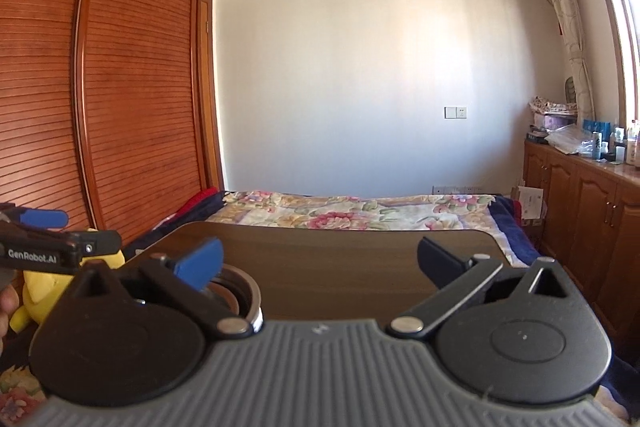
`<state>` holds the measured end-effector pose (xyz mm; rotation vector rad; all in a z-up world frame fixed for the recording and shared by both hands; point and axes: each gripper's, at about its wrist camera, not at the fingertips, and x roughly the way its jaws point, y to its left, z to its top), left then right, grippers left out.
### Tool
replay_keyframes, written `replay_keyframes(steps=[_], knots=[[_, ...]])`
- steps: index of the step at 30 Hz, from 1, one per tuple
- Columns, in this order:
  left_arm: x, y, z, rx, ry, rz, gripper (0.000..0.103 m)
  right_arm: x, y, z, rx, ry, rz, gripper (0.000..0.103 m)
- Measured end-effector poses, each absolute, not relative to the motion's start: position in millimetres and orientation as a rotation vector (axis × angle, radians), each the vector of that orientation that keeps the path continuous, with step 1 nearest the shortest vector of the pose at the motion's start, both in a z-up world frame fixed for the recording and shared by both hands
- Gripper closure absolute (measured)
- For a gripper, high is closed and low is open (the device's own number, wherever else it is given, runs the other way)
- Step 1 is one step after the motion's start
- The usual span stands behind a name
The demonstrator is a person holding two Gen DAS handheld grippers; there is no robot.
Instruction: Organize plates and bowls
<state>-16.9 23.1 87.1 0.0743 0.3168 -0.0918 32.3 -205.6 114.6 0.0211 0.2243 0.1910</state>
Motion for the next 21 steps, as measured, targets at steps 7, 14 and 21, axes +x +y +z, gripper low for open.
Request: replay_keyframes(steps=[7,14,21], knots=[[-21.9,17.5,82.1,0.090,0.311,-0.106,0.000,26.0,-202.9,111.4,0.014,0.230,0.150,0.000],[-22.4,14.7,70.4,0.110,0.338,-0.105,0.000,26.8,-201.2,102.5,0.015,0.249,0.124,0.000],[-22.0,17.6,61.0,0.107,0.353,-0.084,0.000,28.6,-199.9,97.9,0.005,0.263,0.104,0.000]])
